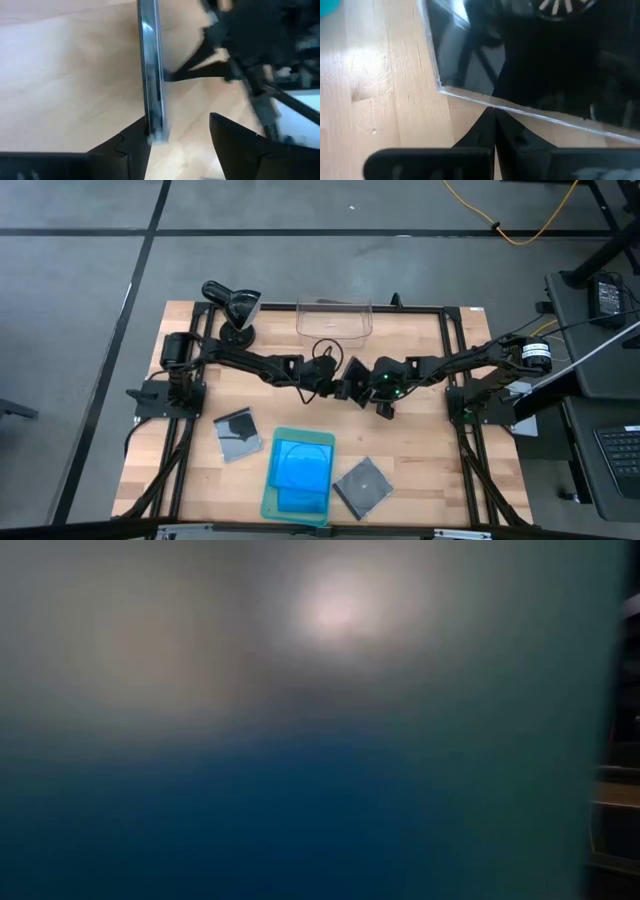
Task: Pick & place jewel cases by type
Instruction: Put the top right black cd case into the transparent bin
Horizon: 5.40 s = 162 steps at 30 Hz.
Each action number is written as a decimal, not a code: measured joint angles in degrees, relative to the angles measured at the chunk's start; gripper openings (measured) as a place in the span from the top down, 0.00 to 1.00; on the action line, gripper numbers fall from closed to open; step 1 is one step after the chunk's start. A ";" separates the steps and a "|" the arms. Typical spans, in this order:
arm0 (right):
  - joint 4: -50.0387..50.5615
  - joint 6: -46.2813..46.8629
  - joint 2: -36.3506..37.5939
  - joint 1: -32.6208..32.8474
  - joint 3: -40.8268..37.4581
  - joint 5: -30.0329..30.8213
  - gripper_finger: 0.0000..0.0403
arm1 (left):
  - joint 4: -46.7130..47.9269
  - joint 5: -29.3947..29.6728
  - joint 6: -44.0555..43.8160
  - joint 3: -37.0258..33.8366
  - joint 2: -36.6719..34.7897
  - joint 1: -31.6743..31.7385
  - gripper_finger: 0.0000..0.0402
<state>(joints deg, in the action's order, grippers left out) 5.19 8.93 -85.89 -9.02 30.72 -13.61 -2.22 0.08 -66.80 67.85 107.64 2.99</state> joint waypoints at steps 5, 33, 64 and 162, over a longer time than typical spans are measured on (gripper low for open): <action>0.11 -0.02 0.04 -0.02 0.00 -0.02 0.99 | -2.36 -0.27 -0.42 0.08 1.36 0.13 0.59; 0.67 0.33 0.41 -0.06 -0.08 -1.08 0.99 | -1.02 1.85 1.53 0.00 1.16 0.91 0.92; 15.93 2.44 28.05 -0.07 -4.34 22.95 0.99 | 3.56 7.72 3.37 -0.15 -8.53 -0.07 0.94; 2.04 -7.88 48.54 0.26 -9.86 10.97 0.99 | -10.33 78.26 107.62 7.96 -17.27 -28.33 0.94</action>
<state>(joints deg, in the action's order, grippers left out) 7.23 1.05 -37.34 -8.75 20.86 -2.63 -12.55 78.34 40.82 75.81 90.37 -25.34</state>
